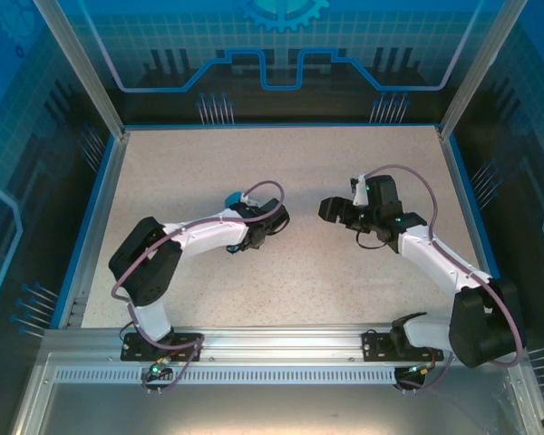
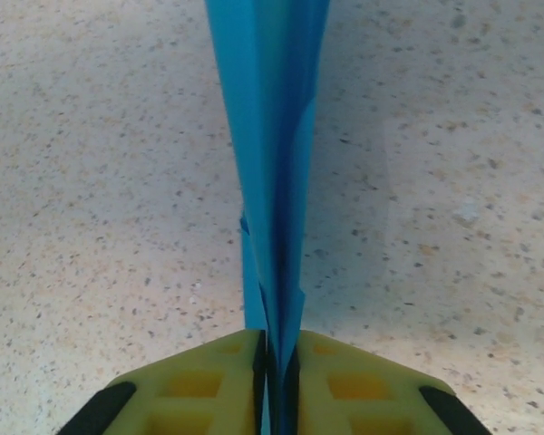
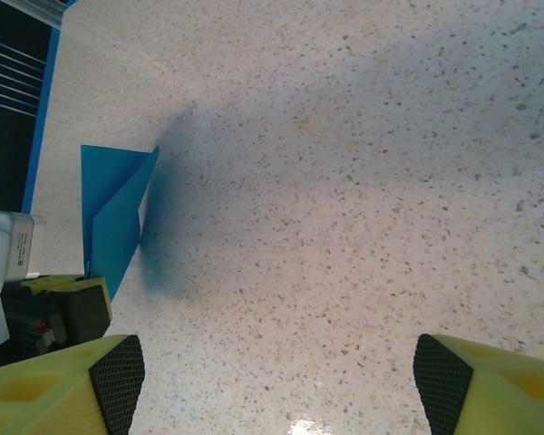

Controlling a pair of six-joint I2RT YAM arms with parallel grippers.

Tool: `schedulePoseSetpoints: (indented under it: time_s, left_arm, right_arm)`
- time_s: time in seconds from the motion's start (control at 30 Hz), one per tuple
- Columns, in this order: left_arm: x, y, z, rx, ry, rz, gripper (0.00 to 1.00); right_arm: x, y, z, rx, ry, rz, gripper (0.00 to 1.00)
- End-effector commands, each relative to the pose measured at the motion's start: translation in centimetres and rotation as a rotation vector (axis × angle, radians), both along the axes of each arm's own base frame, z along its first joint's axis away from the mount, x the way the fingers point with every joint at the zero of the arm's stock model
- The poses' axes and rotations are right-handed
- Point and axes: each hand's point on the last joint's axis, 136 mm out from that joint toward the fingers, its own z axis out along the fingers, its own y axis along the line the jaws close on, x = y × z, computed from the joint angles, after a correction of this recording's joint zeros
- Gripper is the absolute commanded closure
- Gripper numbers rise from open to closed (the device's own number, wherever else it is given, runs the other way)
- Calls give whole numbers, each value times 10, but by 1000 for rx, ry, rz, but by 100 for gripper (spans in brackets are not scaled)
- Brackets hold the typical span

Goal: Fold a paper plane with a square sheet of paper (pick it up from the middle)
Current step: Turn over the paper at the center of the table.

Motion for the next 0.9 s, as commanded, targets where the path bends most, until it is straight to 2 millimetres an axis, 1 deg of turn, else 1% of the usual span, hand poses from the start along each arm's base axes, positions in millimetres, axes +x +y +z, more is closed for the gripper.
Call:
schedulePoseSetpoints:
  time_s: [0.0,0.13,0.33,0.37,0.47,0.57,0.63,0.7,0.77,0.8,0.83,0.87]
  left_arm:
    - [-2,-22,-12,-64,39,-14,75]
    - [-4,-42,-22,-164,75,-41,71]
    - [-4,-75,-18,-343,103,-107,61]
    - [-4,-81,-15,-381,107,-120,58]
    - [-5,-91,-5,-490,107,-140,49]
    - [-4,-96,15,-625,90,-159,40]
    - [-4,-97,32,-725,69,-174,33]
    - [-5,-92,43,-800,52,-168,27]
    - [-4,-78,54,-856,19,-138,23]
    - [-4,-70,56,-874,8,-119,20]
    - [-2,-59,57,-894,-7,-83,18]
    - [-2,-47,56,-907,-20,-49,16]
  right_arm:
    - [-4,-5,-9,-18,33,-25,18]
    - [-5,-6,-11,-22,38,-30,18]
    - [-7,-9,-14,-32,48,-37,18]
    - [-7,-9,-14,-35,49,-38,18]
    - [-9,-8,-13,-49,45,-30,18]
    - [-12,-4,-10,-105,27,-10,18]
    - [-14,3,-8,-152,10,4,18]
    - [-15,11,-7,-206,-5,17,18]
    - [-18,25,-10,-259,-12,41,19]
    - [-20,33,-14,-277,-9,59,19]
    - [-18,46,-10,-287,-24,79,20]
    - [-20,59,-11,-304,-30,104,20]
